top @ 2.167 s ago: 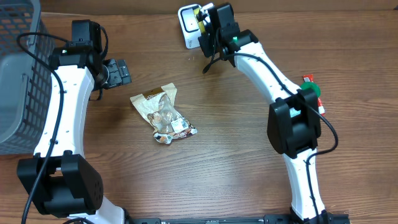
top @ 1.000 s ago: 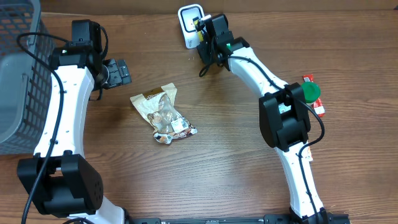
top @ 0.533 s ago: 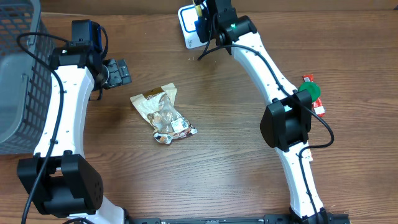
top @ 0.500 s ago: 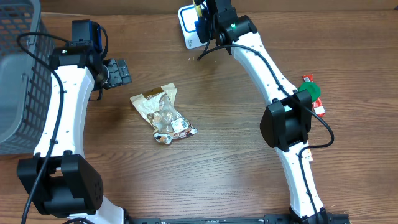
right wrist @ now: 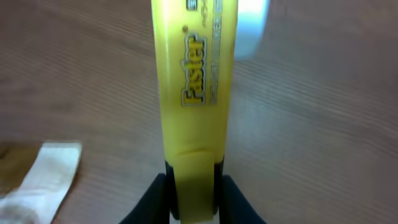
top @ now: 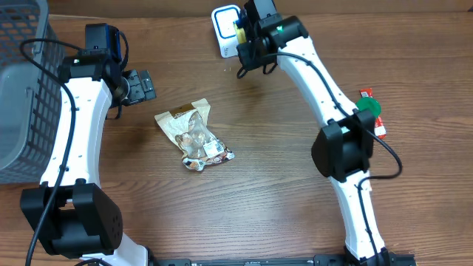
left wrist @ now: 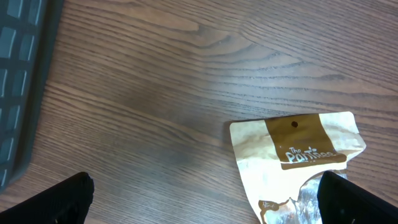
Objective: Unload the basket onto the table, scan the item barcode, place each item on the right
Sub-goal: 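Carry the highlighter right and release it onto the wipes pack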
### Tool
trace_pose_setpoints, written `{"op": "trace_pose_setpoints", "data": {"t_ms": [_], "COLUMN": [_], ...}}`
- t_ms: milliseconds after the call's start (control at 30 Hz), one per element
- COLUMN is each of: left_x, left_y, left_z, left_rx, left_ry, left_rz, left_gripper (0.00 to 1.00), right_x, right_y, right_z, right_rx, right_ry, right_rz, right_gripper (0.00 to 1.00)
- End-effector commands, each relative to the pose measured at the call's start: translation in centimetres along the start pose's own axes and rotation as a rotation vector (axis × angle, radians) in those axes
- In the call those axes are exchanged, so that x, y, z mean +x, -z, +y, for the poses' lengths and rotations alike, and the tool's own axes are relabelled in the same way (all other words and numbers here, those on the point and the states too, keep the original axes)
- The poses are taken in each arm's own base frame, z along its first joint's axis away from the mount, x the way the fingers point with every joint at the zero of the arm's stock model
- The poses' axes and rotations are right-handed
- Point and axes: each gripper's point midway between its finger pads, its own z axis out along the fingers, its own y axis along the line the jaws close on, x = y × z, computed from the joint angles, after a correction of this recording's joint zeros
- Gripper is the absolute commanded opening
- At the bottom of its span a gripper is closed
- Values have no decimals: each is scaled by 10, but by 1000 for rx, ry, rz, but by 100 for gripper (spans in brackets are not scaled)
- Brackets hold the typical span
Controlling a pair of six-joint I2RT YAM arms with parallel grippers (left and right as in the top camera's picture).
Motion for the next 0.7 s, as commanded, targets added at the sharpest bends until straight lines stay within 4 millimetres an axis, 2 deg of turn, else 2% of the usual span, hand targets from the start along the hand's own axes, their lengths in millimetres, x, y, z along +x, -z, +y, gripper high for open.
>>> {"op": "trace_pose_setpoints", "data": {"t_ms": [0,67,133,167,233,267,333,400,533,667], "left_x": [-6,-6,-6,-6,-6,-6,-6,-6,-6,-6], "left_y": [10,10,10,10,10,10,10,10,10,10], "left_z": [-3,-3,-3,-3,-3,-3,-3,-3,-3,-3], "left_rx": [6,6,6,6,6,6,6,6,6,6], "left_ry": [-27,-27,-27,-27,-27,-27,-27,-27,-27,-27], "left_rz": [-31,-31,-31,-31,-32,-31,-32,-32,-32,-32], "left_gripper": [100,100,100,100,100,100,100,100,100,100], "right_x": [-21,6,31,43,67,73,86,101,141,181], "right_y": [132,162,177,182,188,188,182,173,153,129], "right_z": [-7,-19,-31,-38,-57,-67,-96,-115,-137,-151], "right_rx": [-4,13,32,44,67,76,108,122,132,155], "right_ry": [-93,-150,-184,-204,-255,-281,-345,-394,-471,-505], "right_rz": [-157,-86,-12,29,116,135,177,226,365,496], "right_gripper": [4,4,12,15,16,13,7,7,5,6]}}
